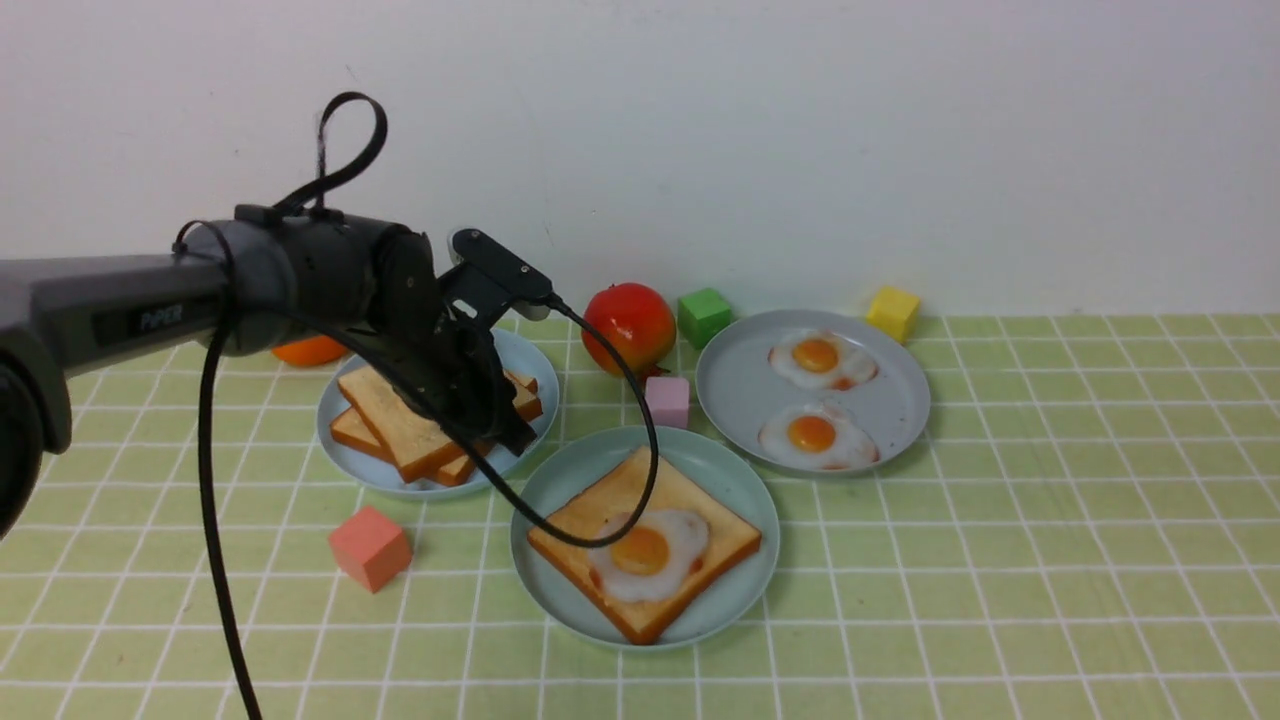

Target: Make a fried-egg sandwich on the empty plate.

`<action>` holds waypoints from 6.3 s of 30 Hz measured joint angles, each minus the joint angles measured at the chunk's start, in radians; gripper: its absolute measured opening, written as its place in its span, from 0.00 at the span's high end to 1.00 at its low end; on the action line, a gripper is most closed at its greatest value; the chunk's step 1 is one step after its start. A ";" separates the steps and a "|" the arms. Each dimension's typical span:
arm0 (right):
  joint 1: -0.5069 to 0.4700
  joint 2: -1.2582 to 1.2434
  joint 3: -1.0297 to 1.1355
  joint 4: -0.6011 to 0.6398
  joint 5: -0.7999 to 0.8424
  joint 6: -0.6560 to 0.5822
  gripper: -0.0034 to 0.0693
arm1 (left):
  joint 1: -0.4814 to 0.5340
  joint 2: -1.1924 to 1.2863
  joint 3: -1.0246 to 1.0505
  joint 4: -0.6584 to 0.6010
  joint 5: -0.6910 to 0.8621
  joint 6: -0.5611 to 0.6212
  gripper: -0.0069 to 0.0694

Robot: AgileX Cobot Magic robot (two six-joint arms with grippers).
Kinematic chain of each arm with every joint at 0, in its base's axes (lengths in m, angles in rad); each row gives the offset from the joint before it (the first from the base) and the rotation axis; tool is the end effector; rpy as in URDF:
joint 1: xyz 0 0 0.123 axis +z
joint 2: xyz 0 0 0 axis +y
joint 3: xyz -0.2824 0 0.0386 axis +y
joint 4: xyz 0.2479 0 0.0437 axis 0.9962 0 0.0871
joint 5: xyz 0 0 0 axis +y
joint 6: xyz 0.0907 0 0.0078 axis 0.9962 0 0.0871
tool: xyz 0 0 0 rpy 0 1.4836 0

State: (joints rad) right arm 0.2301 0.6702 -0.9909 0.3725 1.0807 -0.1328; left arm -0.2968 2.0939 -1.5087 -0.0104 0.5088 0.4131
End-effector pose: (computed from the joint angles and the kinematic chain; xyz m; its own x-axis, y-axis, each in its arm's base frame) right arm 0.0839 0.0497 0.3965 -0.6058 -0.0942 -0.7901 -0.4371 0.8691 0.2315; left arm 0.4339 -0.1332 0.1708 -0.6271 0.6029 -0.4932 0.5890 0.7814 0.2062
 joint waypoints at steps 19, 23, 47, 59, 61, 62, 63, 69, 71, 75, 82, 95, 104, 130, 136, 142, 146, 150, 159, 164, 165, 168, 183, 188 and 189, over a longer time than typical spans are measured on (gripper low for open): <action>0.000 -0.050 0.001 -0.010 0.044 0.000 0.93 | -0.093 -0.240 0.010 0.010 0.157 -0.156 0.90; 0.000 -0.105 0.001 -0.056 0.080 0.000 0.92 | -0.252 -0.255 0.018 0.025 0.236 -0.304 0.90; 0.000 -0.220 0.001 -0.096 0.113 0.000 0.92 | -0.453 -0.139 0.023 0.252 0.187 -0.548 0.90; 0.000 -0.220 0.001 -0.100 0.113 0.000 0.92 | -0.453 -0.139 0.023 0.213 0.160 -0.548 0.85; 0.000 -0.220 0.001 -0.100 0.113 0.000 0.91 | -0.453 -0.139 0.023 0.202 0.160 -0.548 0.81; 0.000 -0.220 0.001 -0.100 0.113 0.000 0.91 | -0.453 -0.139 0.023 0.198 0.160 -0.548 0.79; 0.000 -0.220 0.001 -0.100 0.113 0.000 0.91 | -0.453 -0.139 0.023 0.194 0.160 -0.548 0.77; 0.000 -0.220 0.001 -0.100 0.113 0.000 0.91 | -0.453 -0.139 0.023 0.175 0.161 -0.549 0.64; 0.000 -0.220 0.001 -0.100 0.113 0.000 0.91 | -0.453 -0.139 0.023 0.167 0.161 -0.549 0.60; 0.000 -0.220 0.001 -0.099 0.113 0.000 0.91 | -0.453 -0.139 0.023 0.163 0.161 -0.551 0.58; 0.000 -0.220 0.001 -0.105 0.117 0.000 0.90 | -0.453 -0.234 0.023 0.159 0.204 -0.551 0.69; 0.000 -0.225 0.001 -0.126 0.143 0.006 0.90 | -0.453 -0.927 0.394 0.091 -0.003 -0.552 0.93; 0.000 -0.288 0.030 -0.233 0.181 0.114 0.90 | -0.453 -1.439 0.998 0.010 -0.365 -0.552 0.93; 0.000 -0.607 0.732 -0.343 -0.676 0.423 0.94 | -0.453 -1.875 1.362 -0.005 -0.509 -0.552 0.93; 0.000 -0.607 0.974 -0.346 -0.924 0.423 0.93 | -0.453 -1.875 1.362 -0.005 -0.503 -0.552 0.93; -0.001 -0.607 1.018 -0.430 -0.832 0.404 0.93 | -0.453 -1.875 1.362 -0.006 -0.503 -0.552 0.93; -0.064 -0.624 1.018 -0.539 -0.861 0.400 0.97 | -0.453 -1.875 1.362 -0.007 -0.502 -0.552 0.93; -0.178 -0.644 1.018 -0.574 -0.901 0.397 0.97 | -0.453 -1.875 1.362 -0.007 -0.500 -0.552 0.93; -0.207 -0.681 1.018 -0.535 -0.869 0.397 0.97 | -0.453 -1.875 1.362 -0.007 -0.497 -0.552 0.92; -0.207 -0.681 1.018 -0.479 -0.866 0.392 0.97 | -0.453 -1.875 1.362 -0.007 -0.497 -0.552 0.91; -0.207 -0.681 1.018 -0.476 -0.866 0.391 0.97 | -0.453 -1.875 1.362 -0.007 -0.497 -0.552 0.91; -0.207 -0.681 1.018 -0.472 -0.861 0.377 0.97 | -0.453 -1.875 1.362 -0.007 -0.497 -0.552 0.91; -0.190 -0.681 1.011 -0.367 -0.705 0.186 0.97 | -0.453 -1.875 1.362 -0.007 -0.497 -0.552 0.89; -0.190 -0.681 1.011 -0.367 -0.702 0.186 0.97 | -0.453 -1.875 1.362 -0.007 -0.497 -0.552 0.89; -0.190 -0.681 1.011 -0.367 -0.703 0.186 0.97 | -0.453 -1.875 1.362 -0.007 -0.497 -0.552 0.89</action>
State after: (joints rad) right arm 0.0397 -0.0105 0.0202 0.0054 0.3782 0.0533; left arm -0.7494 0.2186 -0.1463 -0.0177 0.0117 -0.1392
